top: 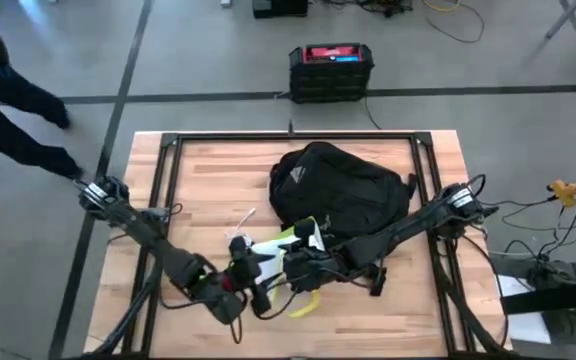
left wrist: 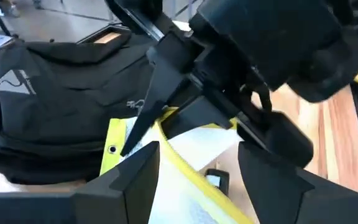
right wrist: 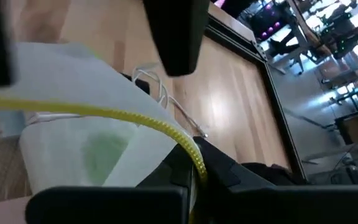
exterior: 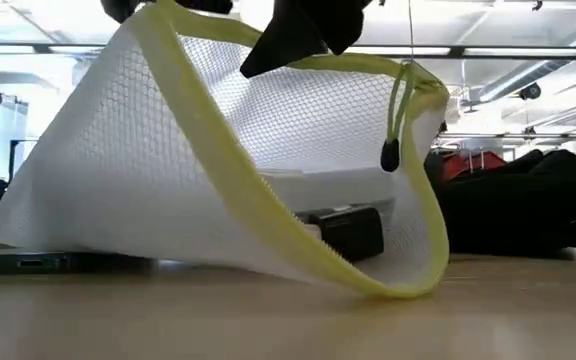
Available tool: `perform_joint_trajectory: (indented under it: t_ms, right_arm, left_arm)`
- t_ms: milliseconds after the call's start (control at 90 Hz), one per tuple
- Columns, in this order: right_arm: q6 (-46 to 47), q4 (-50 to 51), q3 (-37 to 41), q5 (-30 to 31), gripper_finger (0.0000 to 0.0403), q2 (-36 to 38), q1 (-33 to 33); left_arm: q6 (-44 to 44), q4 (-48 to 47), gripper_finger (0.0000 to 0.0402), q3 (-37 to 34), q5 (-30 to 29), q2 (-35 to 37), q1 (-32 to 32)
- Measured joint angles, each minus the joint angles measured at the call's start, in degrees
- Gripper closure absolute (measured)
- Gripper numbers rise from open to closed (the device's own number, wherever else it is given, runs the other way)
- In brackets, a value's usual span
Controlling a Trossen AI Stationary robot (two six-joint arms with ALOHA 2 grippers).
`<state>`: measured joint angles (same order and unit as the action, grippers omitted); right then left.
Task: Unpack backpack
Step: Remove the black charger adapter from the yellow green zip bag
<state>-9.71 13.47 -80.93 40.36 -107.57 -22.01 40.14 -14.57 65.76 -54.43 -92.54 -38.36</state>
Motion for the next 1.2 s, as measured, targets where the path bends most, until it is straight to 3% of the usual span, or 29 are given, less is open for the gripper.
perform_joint_trajectory:
  t_ms: [267, 567, 833, 1044, 1200]
  right_arm:
    - [0.9, -0.8, 0.1, -4.4, 0.0403, 0.0, 0.3]
    - [2.9, 3.9, 0.1, -5.2, 0.0403, 2.4, -2.4]
    - [9.2, 5.1, 0.1, -13.4, 0.0403, 3.9, -2.9]
    - [11.2, 7.0, 0.1, -13.4, 0.0403, 3.6, -2.8]
    - [14.6, 13.2, -1.7, -13.5, 0.0385, 4.0, -3.0]
  left_arm:
    - [1.3, -1.6, 0.0187, 0.0, 1.7, -3.3, 4.5]
    - [8.5, -12.4, 0.0198, 0.0, 4.3, -2.1, 5.6]
    - [9.9, -14.8, 0.0224, 0.0, 8.5, -2.6, 5.6]
    - [9.9, -14.2, 0.0259, 0.0, 8.6, -2.6, 5.9]
    - [9.9, -14.5, 0.0342, 0.0, 8.4, -2.6, 5.9]
